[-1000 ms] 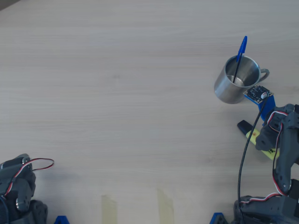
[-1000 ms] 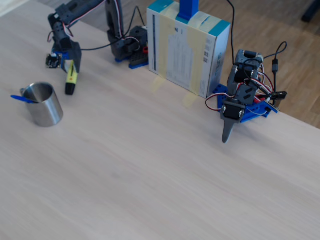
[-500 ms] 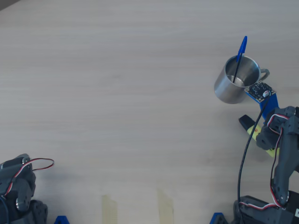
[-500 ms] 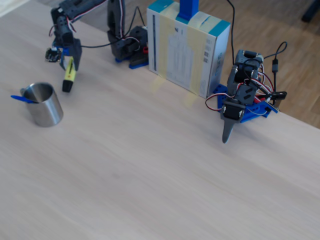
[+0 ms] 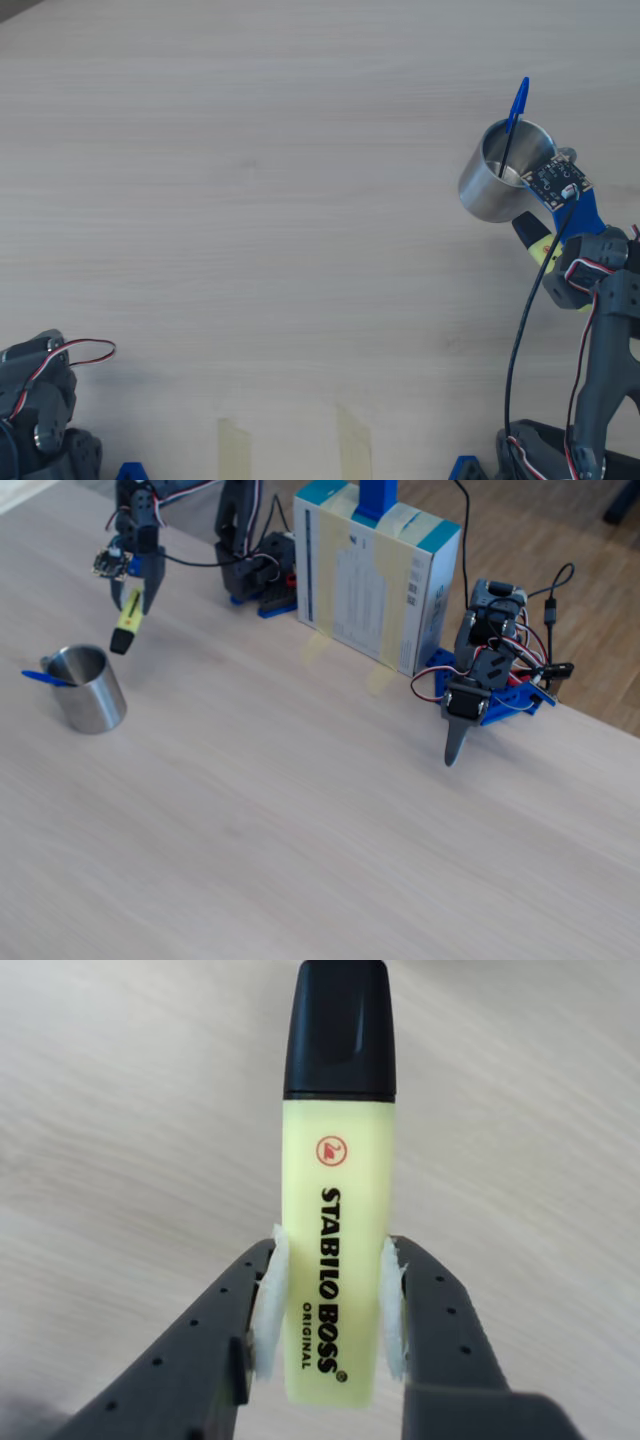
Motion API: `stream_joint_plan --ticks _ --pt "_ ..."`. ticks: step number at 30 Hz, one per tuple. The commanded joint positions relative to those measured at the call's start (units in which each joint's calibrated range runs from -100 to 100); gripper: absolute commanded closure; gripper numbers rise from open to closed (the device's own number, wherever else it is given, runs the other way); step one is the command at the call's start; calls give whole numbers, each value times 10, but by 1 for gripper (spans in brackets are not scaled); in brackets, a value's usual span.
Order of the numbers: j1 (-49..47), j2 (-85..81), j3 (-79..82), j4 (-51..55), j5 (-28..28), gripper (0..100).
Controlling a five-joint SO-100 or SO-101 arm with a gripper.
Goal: Grab the yellow pen and put it in the silver cup.
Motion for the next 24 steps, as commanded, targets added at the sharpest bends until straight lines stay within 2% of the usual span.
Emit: stream_joint_plan --ticks 1,7,24 --pt "-16 -46 -4 -4 -12 90" --pt "-60 -87 -2 -23 -42 90" --pt "-152 -151 72 -212 -152 90"
